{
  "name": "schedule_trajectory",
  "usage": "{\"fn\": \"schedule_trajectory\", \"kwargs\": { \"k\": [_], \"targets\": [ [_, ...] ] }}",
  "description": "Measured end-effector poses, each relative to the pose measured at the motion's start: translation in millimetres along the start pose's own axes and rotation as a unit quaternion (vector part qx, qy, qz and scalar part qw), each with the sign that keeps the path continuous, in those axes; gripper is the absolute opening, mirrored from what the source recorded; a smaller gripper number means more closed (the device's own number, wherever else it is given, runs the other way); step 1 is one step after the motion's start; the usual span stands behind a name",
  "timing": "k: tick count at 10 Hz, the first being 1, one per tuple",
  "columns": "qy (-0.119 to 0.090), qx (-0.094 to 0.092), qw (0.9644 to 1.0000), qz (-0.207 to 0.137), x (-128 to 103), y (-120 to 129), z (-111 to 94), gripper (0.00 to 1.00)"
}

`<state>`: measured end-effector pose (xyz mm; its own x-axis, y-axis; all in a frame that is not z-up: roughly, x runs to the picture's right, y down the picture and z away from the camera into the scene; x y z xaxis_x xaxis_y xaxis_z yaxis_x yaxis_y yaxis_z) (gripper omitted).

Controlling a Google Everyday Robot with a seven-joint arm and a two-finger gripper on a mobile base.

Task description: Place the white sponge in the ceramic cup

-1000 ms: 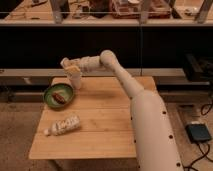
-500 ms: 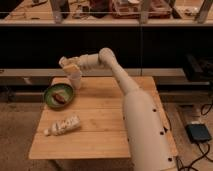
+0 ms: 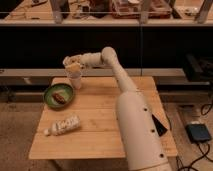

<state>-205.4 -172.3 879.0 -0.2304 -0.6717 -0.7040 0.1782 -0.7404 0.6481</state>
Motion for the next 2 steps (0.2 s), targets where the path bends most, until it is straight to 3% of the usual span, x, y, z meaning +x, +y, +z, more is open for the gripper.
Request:
{"fn": "schedule_trajectory", "kwargs": {
  "k": [2],
  "targets": [
    [0.008, 0.008, 0.9999, 0.008, 2.2, -0.4, 1.5, 0.8]
  ]
}}
